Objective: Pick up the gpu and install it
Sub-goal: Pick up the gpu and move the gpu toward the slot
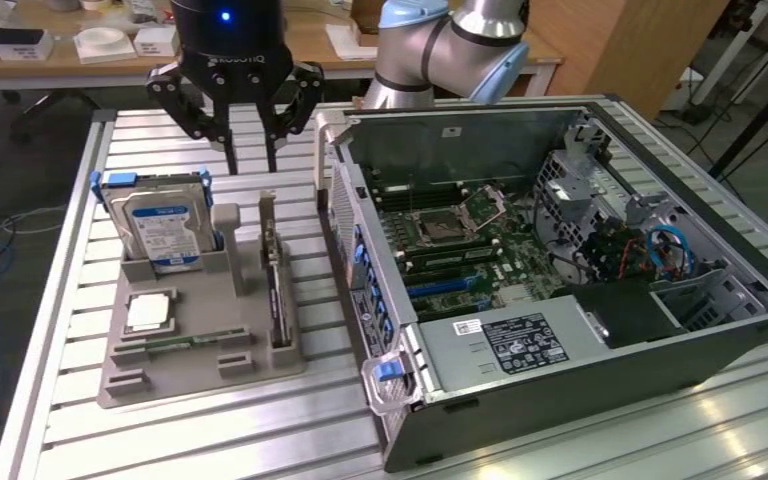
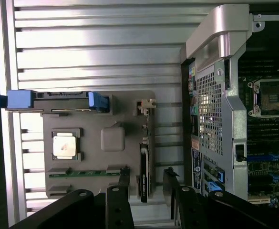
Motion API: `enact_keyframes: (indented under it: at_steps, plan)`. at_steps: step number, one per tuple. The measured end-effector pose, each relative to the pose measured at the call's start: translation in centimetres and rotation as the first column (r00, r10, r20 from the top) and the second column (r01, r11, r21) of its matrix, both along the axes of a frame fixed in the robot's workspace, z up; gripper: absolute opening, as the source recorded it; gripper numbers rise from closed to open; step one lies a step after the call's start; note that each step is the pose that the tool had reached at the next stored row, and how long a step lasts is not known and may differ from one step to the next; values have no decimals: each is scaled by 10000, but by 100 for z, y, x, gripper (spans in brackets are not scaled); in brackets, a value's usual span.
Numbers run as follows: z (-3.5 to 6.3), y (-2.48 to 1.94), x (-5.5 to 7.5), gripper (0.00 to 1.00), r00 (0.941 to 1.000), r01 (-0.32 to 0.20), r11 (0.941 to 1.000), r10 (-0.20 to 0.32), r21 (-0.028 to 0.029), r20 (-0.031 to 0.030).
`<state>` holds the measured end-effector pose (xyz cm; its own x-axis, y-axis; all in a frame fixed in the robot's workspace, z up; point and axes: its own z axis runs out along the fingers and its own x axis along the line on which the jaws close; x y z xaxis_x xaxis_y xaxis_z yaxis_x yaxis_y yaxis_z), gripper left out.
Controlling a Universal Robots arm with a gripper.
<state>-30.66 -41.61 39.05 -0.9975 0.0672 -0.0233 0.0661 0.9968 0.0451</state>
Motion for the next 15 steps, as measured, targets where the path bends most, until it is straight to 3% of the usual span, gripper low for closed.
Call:
enact_keyframes:
  at_steps: [11, 12, 15]
  plan:
    - [-1, 0, 0, 42, 10000, 0, 10000, 0, -1, 0]
    - [-4, 0, 0, 49, 10000, 0, 10000, 0, 0, 0]
    - [-17, -3, -1, 49, 10000, 0, 10000, 0, 1, 2]
